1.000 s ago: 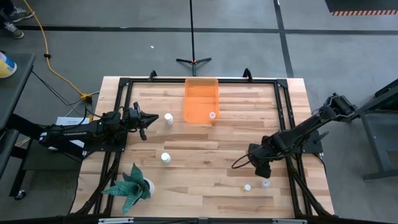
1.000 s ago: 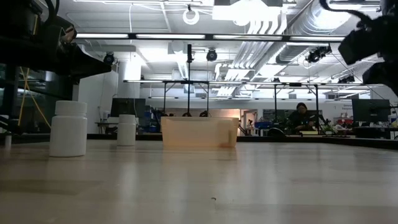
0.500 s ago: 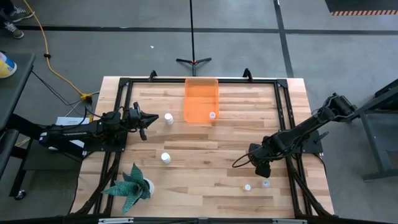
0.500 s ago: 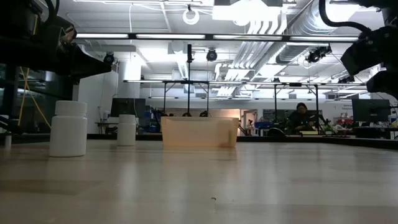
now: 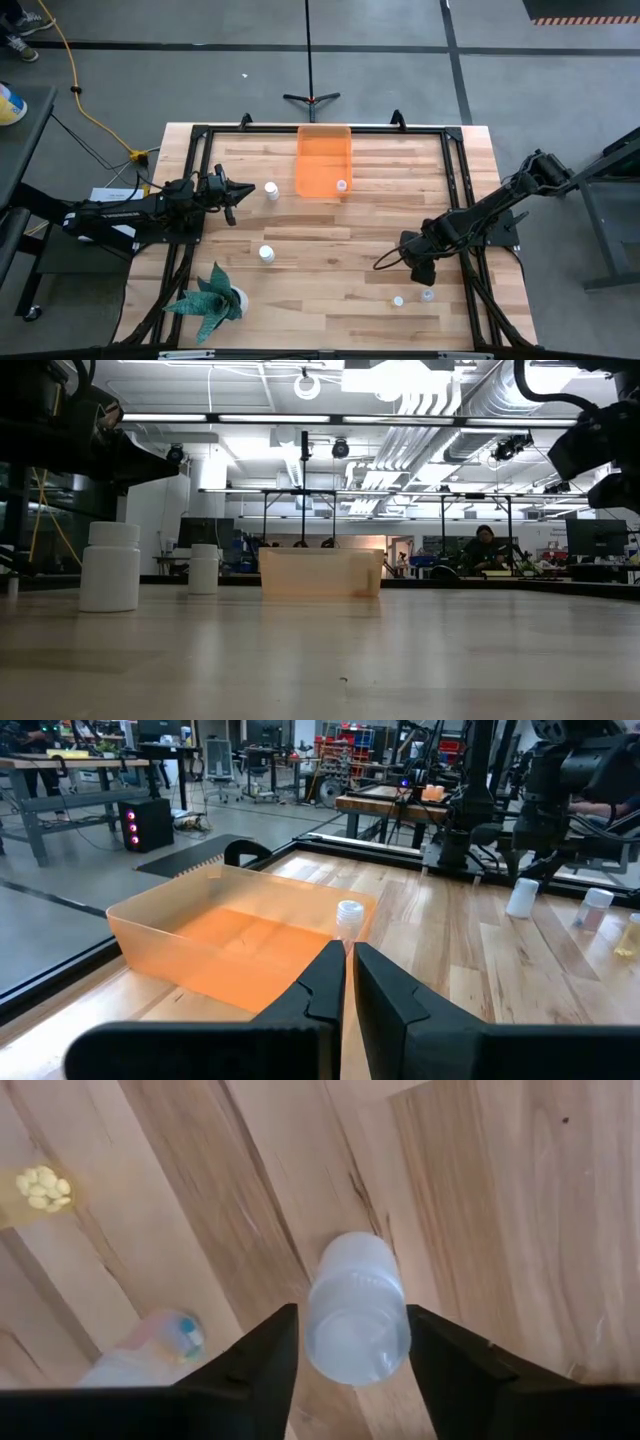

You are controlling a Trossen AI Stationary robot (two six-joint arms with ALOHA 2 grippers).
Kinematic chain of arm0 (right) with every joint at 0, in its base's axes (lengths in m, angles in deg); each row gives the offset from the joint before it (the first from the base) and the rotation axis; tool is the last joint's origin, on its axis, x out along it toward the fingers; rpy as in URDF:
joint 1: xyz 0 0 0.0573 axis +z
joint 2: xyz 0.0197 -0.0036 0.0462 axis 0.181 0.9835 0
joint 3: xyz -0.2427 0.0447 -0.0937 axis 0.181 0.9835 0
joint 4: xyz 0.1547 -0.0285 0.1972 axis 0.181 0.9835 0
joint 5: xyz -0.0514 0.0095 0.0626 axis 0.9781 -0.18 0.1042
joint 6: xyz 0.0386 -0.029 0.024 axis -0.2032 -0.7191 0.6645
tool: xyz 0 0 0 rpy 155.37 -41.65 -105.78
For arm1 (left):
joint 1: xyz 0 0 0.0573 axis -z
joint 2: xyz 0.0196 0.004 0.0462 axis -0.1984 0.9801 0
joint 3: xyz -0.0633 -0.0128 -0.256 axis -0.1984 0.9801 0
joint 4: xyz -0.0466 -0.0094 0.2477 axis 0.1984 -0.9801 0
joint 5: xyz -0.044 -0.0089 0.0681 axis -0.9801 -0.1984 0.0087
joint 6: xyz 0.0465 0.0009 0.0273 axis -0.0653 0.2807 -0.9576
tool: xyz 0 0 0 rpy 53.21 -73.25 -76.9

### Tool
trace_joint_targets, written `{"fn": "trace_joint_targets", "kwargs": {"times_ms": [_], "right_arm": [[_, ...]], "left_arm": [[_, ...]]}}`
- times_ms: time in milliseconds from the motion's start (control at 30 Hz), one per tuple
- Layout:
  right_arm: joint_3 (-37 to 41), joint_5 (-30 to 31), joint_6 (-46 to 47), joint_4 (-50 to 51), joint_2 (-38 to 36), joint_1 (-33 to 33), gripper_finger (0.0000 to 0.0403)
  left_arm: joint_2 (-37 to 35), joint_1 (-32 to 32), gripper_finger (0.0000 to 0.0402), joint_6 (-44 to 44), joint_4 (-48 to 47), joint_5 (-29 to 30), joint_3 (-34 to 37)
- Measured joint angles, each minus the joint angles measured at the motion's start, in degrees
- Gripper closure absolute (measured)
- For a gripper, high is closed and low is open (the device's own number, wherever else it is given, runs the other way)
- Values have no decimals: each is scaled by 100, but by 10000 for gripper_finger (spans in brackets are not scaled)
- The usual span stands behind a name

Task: Pick and place pill bottles into a basket
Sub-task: Put the top transparent pill bottle into the orange bin

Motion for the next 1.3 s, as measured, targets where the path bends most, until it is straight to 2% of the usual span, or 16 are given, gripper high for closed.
{"fn": "trace_joint_targets", "kwargs": {"times_ms": [200, 400, 533, 733, 900, 1067, 1300], "right_arm": [[-24, 171, -384, -403, 0, -386, 273], [-363, 342, -849, -872, 0, -1232, 274], [-729, 700, -1755, -1508, 0, -1790, 266], [-1146, 993, -3399, -3008, 10, -2694, 273], [-1562, 1563, -3977, -3610, 296, -3392, 273], [-2396, 1621, -4206, -3393, 1003, -3991, 273], [-4123, 1080, -4096, -1571, 2451, -4711, 273]], "left_arm": [[0, 0, 339, 0, 4, 0, -2], [1, 0, 339, 0, 7, 0, -1], [1, 1, 339, 0, 8, 1, -2], [2, 1, 339, 0, 11, 2, -1], [2, 1, 339, 0, 11, 0, 0], [2, 0, 339, 0, 13, 0, -2], [2, 0, 339, 0, 11, 2, -2]]}}
